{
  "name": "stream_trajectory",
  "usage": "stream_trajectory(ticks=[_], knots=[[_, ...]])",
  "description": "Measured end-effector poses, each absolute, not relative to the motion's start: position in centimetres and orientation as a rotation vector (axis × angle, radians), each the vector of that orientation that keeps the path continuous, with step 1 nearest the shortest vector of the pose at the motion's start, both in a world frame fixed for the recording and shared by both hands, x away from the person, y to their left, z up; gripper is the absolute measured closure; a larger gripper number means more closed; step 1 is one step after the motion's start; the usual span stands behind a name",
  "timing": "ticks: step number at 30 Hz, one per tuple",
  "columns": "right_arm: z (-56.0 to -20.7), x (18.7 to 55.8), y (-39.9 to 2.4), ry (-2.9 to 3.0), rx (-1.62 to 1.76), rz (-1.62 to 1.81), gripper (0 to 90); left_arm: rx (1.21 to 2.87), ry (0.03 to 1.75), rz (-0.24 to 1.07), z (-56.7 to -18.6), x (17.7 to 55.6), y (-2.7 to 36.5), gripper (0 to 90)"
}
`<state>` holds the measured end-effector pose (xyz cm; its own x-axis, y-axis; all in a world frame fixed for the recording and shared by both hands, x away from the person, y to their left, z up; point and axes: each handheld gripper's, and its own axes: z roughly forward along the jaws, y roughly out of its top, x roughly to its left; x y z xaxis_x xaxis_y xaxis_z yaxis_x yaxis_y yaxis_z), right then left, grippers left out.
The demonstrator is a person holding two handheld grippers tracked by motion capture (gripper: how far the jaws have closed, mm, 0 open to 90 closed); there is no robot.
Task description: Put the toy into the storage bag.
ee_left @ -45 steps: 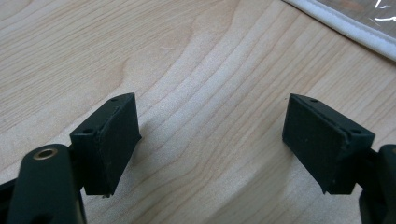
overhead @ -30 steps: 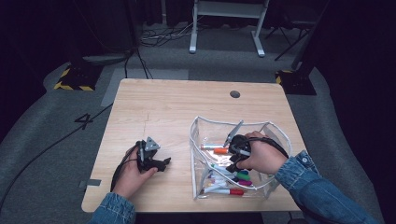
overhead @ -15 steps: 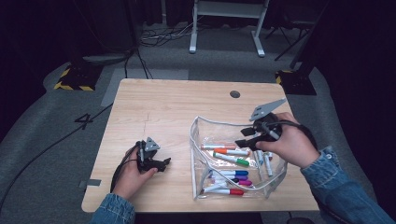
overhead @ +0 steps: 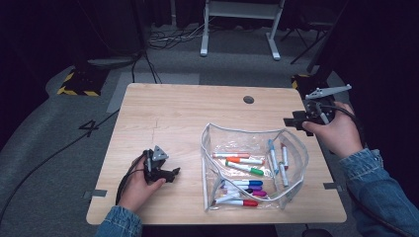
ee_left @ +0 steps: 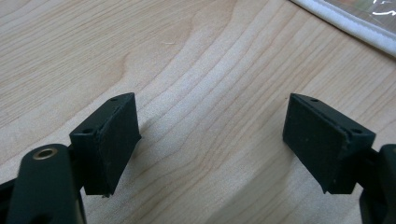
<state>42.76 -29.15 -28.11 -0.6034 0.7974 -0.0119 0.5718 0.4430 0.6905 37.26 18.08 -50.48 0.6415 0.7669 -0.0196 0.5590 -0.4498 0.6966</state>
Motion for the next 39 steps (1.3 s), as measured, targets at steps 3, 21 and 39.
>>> stream_trajectory(ticks=[3,21,39], knots=[[-30.2,44.6,-30.7,2.357,1.23,0.857,52.3,2.176,1.028,0.392,-50.5,37.3,18.1,19.0],[-40.6,48.2,-33.7,2.473,1.408,0.745,51.0,2.185,1.021,0.403,-50.4,37.3,18.2,19.0],[-46.9,47.8,-34.2,2.516,1.475,0.638,67.5,2.184,1.019,0.407,-50.4,37.3,18.2,19.0]])
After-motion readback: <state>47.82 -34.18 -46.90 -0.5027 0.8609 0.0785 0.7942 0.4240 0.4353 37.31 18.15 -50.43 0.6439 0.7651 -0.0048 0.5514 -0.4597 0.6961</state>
